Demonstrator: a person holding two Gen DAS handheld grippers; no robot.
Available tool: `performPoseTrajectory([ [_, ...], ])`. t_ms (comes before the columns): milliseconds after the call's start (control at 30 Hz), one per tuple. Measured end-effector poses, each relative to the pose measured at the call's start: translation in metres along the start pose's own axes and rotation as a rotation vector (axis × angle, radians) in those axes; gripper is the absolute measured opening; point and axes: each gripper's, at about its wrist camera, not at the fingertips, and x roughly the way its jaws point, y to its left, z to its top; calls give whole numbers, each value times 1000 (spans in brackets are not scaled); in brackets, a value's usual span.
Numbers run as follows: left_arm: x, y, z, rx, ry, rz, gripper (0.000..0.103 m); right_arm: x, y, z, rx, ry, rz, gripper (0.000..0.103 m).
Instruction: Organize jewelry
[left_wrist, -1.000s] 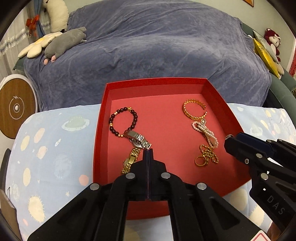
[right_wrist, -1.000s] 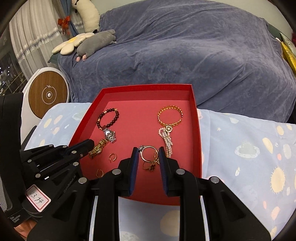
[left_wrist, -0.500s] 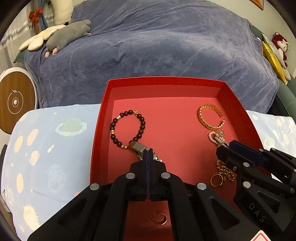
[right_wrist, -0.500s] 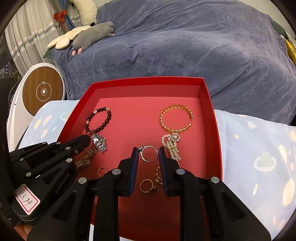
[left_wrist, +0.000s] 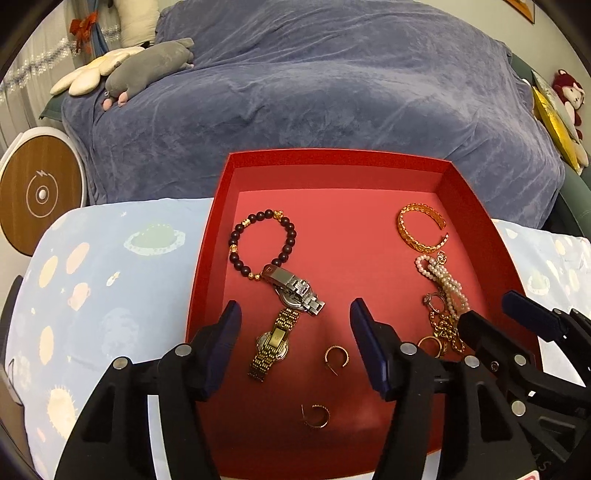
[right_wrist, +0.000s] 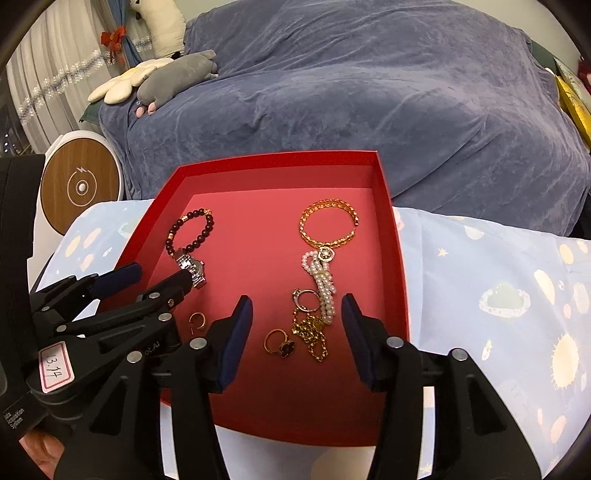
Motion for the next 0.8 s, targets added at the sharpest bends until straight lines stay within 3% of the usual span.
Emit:
performPoseTrajectory([
  [300,-49,-14,-29,50,-23,-7,62,-52,-5,-32,7,-9,0,58],
  [800,-114,-17,-112,16,-8,-42,62,-114,7,-106,46,-13,13,65],
])
